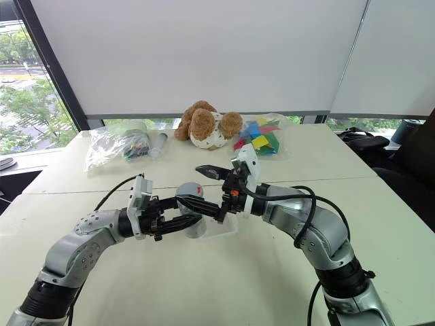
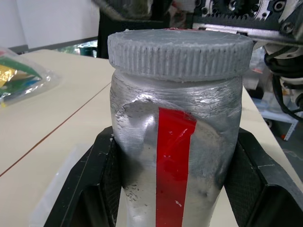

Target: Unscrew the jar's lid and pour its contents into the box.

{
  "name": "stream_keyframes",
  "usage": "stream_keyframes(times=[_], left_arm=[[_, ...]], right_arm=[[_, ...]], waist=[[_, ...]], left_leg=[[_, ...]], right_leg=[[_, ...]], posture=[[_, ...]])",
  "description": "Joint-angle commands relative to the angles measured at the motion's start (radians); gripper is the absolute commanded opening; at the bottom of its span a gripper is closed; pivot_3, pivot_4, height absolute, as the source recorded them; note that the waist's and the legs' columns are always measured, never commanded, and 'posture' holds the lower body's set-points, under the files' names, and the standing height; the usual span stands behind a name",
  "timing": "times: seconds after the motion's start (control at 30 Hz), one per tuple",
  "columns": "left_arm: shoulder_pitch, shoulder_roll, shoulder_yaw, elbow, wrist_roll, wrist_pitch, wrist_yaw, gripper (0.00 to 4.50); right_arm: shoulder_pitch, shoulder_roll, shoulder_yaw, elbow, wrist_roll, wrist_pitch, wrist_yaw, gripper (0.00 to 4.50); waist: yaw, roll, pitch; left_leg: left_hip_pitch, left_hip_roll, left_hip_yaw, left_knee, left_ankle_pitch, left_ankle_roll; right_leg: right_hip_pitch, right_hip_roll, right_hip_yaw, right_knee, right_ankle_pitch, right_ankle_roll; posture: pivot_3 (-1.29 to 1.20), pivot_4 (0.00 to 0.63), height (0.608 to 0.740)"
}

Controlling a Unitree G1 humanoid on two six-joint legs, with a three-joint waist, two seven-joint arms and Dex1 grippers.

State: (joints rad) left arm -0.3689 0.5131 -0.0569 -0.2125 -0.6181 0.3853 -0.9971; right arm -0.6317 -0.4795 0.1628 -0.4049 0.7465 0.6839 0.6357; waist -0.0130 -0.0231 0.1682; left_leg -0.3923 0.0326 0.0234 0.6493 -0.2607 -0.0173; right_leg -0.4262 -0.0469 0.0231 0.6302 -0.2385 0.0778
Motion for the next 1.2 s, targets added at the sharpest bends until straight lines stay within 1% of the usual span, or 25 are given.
stream_keyframes(times=[0.03, 0.3, 0.4, 0.47, 0.5, 0.6, 0.67, 0.83, 0.9, 1.07, 1.2], left_arm=[[-0.008, -0.006, 0.001, -0.038, 0.017, -0.028, -0.005, 2.24], [0.003, -0.022, 0.003, -0.052, 0.030, -0.031, 0.002, 2.24], [0.001, -0.027, 0.001, -0.057, 0.034, -0.034, 0.001, 2.24], [0.000, -0.024, 0.002, -0.055, 0.036, -0.038, -0.008, 2.24], [-0.002, -0.022, 0.002, -0.052, 0.038, -0.041, -0.015, 2.24], [-0.013, -0.009, 0.003, -0.038, 0.034, -0.053, -0.059, 2.24], [-0.025, -0.003, 0.002, -0.030, 0.022, -0.060, -0.104, 2.24], [-0.055, 0.017, -0.024, -0.042, -0.026, -0.044, -0.255, 2.24], [-0.062, 0.027, -0.041, -0.047, -0.027, -0.044, -0.294, 2.24], [-0.059, 0.016, -0.051, -0.058, -0.027, -0.051, -0.308, 2.24], [-0.054, 0.004, -0.045, -0.061, -0.025, -0.057, -0.291, 2.24]], right_arm=[[-0.025, 0.016, 0.005, 0.003, -0.021, -0.001, 0.026, 4.50], [-0.021, 0.041, 0.006, 0.018, -0.047, -0.001, 0.058, 4.50], [-0.013, 0.041, 0.001, 0.026, -0.046, -0.007, 0.084, 3.71], [-0.018, 0.043, -0.012, 0.029, -0.030, -0.001, 0.101, 2.69], [-0.022, 0.040, -0.017, 0.030, -0.022, 0.003, 0.114, 2.36], [-0.040, 0.001, -0.023, 0.038, 0.001, 0.025, 0.194, 2.37], [-0.059, -0.036, -0.015, 0.057, -0.001, 0.016, 0.288, 2.37], [-0.120, -0.121, -0.004, 0.119, 0.038, -0.033, 0.616, 2.37], [-0.143, -0.134, 0.001, 0.142, 0.033, -0.050, 0.686, 2.37], [-0.166, -0.138, 0.001, 0.164, 0.020, -0.059, 0.745, 2.37], [-0.160, -0.139, -0.015, 0.162, 0.034, -0.022, 0.719, 2.37]], waist=[[0.000, 0.000, 0.000], [0.000, 0.000, 0.000], [0.000, 0.000, 0.000], [0.000, 0.000, 0.000], [0.000, 0.000, 0.000], [0.000, 0.000, 0.000], [0.000, 0.000, 0.000], [0.000, 0.000, 0.000], [-0.001, 0.000, 0.000], [-0.002, 0.000, 0.000], [-0.001, 0.000, 0.000]], left_leg=[[0.000, 0.000, 0.000, 0.000, 0.000, 0.000], [0.000, 0.000, 0.000, 0.000, 0.000, 0.000], [0.000, 0.000, 0.000, 0.000, 0.000, 0.000], [0.000, 0.000, 0.000, 0.000, 0.000, 0.000], [0.000, 0.000, 0.000, 0.000, 0.000, 0.000], [0.000, 0.000, 0.000, 0.000, 0.000, 0.000], [0.000, 0.000, 0.000, 0.000, 0.000, 0.000], [0.000, 0.000, 0.000, 0.000, 0.000, 0.000], [0.000, 0.000, 0.000, 0.000, 0.000, 0.000], [0.000, 0.000, 0.000, 0.000, 0.000, 0.000], [0.000, 0.000, 0.000, 0.000, 0.000, 0.000]], right_leg=[[0.000, 0.000, 0.000, 0.000, 0.000, 0.000], [0.000, 0.000, 0.000, 0.000, 0.000, 0.000], [0.000, 0.000, 0.000, 0.000, 0.000, 0.000], [0.000, 0.000, 0.000, 0.000, 0.000, 0.000], [0.000, 0.000, 0.000, 0.000, 0.000, 0.000], [0.000, 0.000, 0.000, 0.000, 0.000, 0.000], [0.000, 0.000, 0.000, 0.000, 0.000, 0.000], [0.000, 0.000, 0.000, 0.000, 0.000, 0.000], [0.000, 0.000, 0.000, 0.000, 0.000, 0.000], [0.000, 0.001, 0.000, 0.000, 0.000, 0.000], [0.000, 0.001, 0.000, 0.000, 0.000, 0.000]], posture=[[0.00, 0.150, 0.740], [0.00, 0.150, 0.740], [0.00, 0.150, 0.740], [0.00, 0.150, 0.740], [0.00, 0.150, 0.740], [0.00, 0.150, 0.740], [0.00, 0.150, 0.740], [0.00, 0.150, 0.740], [0.00, 0.150, 0.740], [0.00, 0.150, 0.740], [0.00, 0.150, 0.740]])
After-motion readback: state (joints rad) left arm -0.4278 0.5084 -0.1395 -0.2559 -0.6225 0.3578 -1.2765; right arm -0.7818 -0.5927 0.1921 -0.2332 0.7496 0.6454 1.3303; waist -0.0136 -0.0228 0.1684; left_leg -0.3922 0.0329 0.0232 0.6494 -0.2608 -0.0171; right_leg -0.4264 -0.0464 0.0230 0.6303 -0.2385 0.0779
